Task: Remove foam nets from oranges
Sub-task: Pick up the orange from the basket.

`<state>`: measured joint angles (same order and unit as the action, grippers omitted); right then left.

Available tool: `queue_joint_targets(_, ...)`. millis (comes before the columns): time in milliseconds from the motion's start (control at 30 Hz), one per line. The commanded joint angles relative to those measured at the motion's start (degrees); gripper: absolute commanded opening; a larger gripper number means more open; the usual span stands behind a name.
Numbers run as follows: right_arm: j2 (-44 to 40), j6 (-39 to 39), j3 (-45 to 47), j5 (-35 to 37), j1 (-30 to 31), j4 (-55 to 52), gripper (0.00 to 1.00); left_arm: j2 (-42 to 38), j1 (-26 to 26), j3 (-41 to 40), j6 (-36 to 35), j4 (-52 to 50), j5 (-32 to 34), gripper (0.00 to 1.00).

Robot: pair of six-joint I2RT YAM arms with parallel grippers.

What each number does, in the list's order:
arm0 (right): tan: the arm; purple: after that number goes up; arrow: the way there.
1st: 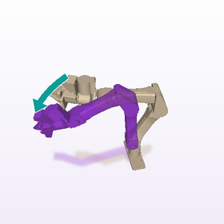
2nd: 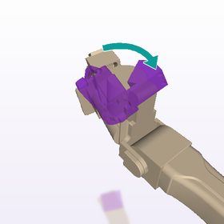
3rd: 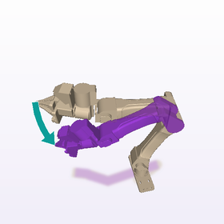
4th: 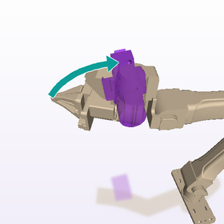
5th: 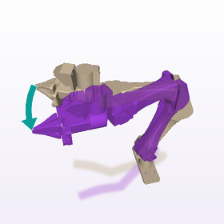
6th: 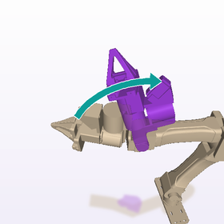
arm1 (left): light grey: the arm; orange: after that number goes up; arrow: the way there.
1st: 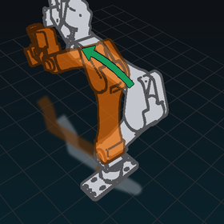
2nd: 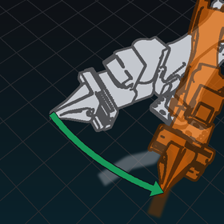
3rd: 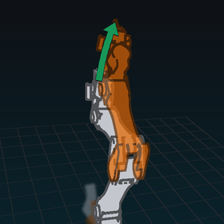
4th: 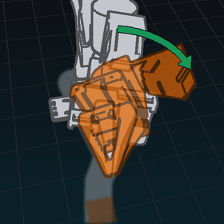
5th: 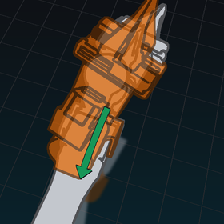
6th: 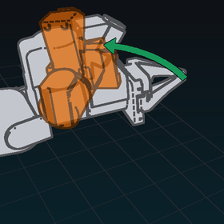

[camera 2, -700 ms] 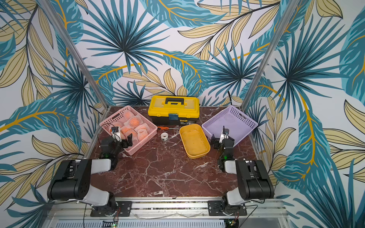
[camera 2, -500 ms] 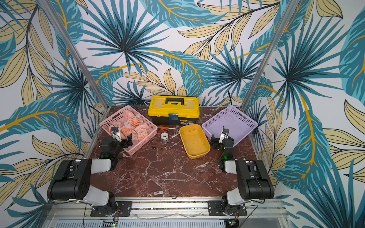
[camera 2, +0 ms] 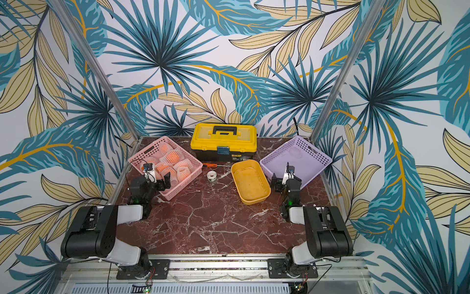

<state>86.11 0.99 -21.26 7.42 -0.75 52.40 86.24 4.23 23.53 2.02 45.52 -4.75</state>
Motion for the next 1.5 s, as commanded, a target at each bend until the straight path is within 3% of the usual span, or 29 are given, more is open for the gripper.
queue_joint_targets(0, 0.4, -0.7, -0.4, -0.5, -0.2, -0.1, 0.99, 0.2, 0.7, 0.2, 0.5, 0.0, -1.3, 0.99)
queue_joint_targets(167, 0.1, -0.5, 0.2, 0.4, -0.2, 0.9, 1.00, 0.2, 0.8, 0.0, 0.7, 0.2, -1.6, 1.00)
queue_joint_targets(267, -1.5, 0.9, 4.6, 4.0, -0.2, 8.3, 1.00, -0.4, 0.9, 0.0, 0.5, 0.5, -2.4, 0.99)
queue_joint_targets(367, -6.9, 0.5, 7.5, 4.5, 0.0, 8.7, 1.00, -5.3, 0.8, 0.4, 0.0, -2.2, -3.4, 1.00)
queue_joint_targets(467, -15.6, -0.7, 7.2, 5.4, 1.1, 1.5, 1.00, -12.4, 0.0, 1.1, 0.3, -7.5, -2.9, 1.00)
queue_joint_targets(533, -22.1, 2.5, 5.5, 7.9, 1.5, -6.0, 1.00, -16.6, -0.2, 1.8, 7.4, -9.2, -0.3, 0.99)
queue_joint_targets(633, -29.4, 16.9, 2.4, 11.9, 1.5, -15.7, 0.99, -21.4, -0.2, 6.0, 17.1, -17.3, 3.0, 1.00)
queue_joint_targets(767, -32.9, 23.2, -3.7, 2.6, 1.5, -28.6, 1.00, -25.5, 0.2, 15.1, 29.4, -35.1, 7.2, 0.99)
queue_joint_targets(800, -33.2, 23.0, -4.2, -2.8, 1.5, -28.4, 1.00, -25.8, 0.7, 16.8, 31.0, -37.8, 5.6, 0.99)
queue_joint_targets(867, -32.1, 28.4, -3.2, -6.6, 1.3, -23.6, 1.00, -26.5, 1.7, 18.0, 38.0, -42.0, 5.6, 1.00)
queue_joint_targets(967, -28.8, 37.4, -3.8, -10.0, 0.5, -21.6, 1.00, -27.0, 5.0, 14.0, 49.4, -37.8, 2.8, 0.99)
queue_joint_targets(1067, -22.9, 37.0, -10.0, -20.0, 0.9, -25.0, 1.00, -25.0, 6.1, 13.6, 48.7, -34.2, -2.0, 0.99)
queue_joint_targets(1133, -21.5, 35.1, -12.3, -18.0, 4.0, -28.8, 0.99, -22.9, 6.1, 14.8, 49.0, -35.3, -3.9, 1.00)
queue_joint_targets(1267, -19.2, 23.2, -20.2, -6.1, 17.4, -43.8, 0.99, -18.2, 4.2, 18.9, 46.8, -40.6, -5.9, 1.00)
queue_joint_targets(1367, -13.1, 20.8, -26.6, -3.9, 24.3, -52.6, 0.99, -13.1, 0.4, 25.1, 43.1, -49.5, -5.7, 1.00)
queue_joint_targets(1467, -7.9, 16.2, -30.0, 4.0, 32.8, -55.7, 1.00, -5.8, -4.4, 34.9, 38.2, -63.4, -6.0, 1.00)
